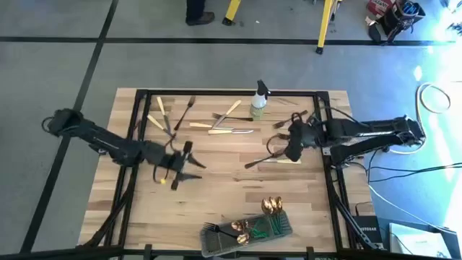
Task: Sort silverware
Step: Put the middle right black fork into the gray cutlery rack
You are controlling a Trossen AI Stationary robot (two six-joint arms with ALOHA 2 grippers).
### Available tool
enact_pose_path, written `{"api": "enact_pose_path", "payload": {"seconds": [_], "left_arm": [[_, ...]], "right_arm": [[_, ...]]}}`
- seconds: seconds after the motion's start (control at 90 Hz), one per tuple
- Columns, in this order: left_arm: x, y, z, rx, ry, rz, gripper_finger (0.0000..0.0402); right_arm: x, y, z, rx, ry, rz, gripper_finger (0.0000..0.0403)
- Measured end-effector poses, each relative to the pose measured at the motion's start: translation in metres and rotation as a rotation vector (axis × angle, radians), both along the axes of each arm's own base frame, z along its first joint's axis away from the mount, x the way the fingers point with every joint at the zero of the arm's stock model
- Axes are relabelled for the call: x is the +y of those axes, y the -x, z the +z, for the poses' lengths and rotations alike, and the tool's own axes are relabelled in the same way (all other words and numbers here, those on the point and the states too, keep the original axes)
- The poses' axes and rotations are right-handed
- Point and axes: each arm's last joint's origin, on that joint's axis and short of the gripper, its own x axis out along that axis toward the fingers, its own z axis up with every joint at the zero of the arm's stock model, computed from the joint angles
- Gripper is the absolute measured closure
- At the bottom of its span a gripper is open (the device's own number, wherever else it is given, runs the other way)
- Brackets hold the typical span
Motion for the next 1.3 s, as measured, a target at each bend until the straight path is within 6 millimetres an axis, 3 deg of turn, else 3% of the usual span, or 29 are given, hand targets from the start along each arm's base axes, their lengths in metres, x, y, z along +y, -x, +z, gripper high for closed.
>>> {"api": "enact_pose_path", "payload": {"seconds": [0.111, 0.211, 0.389, 0.667, 0.922, 1.089, 1.3], "left_arm": [[0.033, -0.005, -0.008, 0.042, 0.049, -0.062, 0.0238], [0.057, -0.006, -0.011, 0.043, 0.048, -0.04, 0.0238], [0.078, -0.004, -0.007, -0.02, 0.087, -0.11, 0.0238], [0.061, -0.006, -0.01, 0.03, 0.129, -0.173, 0.0238], [0.029, -0.008, -0.015, 0.083, 0.108, -0.21, 0.0238], [0.027, -0.009, -0.016, 0.083, 0.088, -0.189, 0.0238], [0.02, -0.009, -0.016, 0.094, 0.083, -0.174, 0.024]], "right_arm": [[-0.031, 0.004, -0.023, 0.07, -0.035, -0.003, 0.0213], [-0.059, 0.009, -0.03, 0.078, -0.05, -0.028, 0.0213], [-0.095, 0.012, -0.045, 0.144, -0.12, 0.032, 0.0213], [-0.112, -0.002, -0.087, 0.297, -0.284, 0.19, 0.0213], [-0.107, -0.007, -0.1, 0.348, -0.281, 0.222, 0.0225], [-0.112, -0.01, -0.106, 0.381, -0.226, 0.219, 0.0249], [-0.111, -0.012, -0.113, 0.379, -0.29, 0.252, 0.0266]]}}
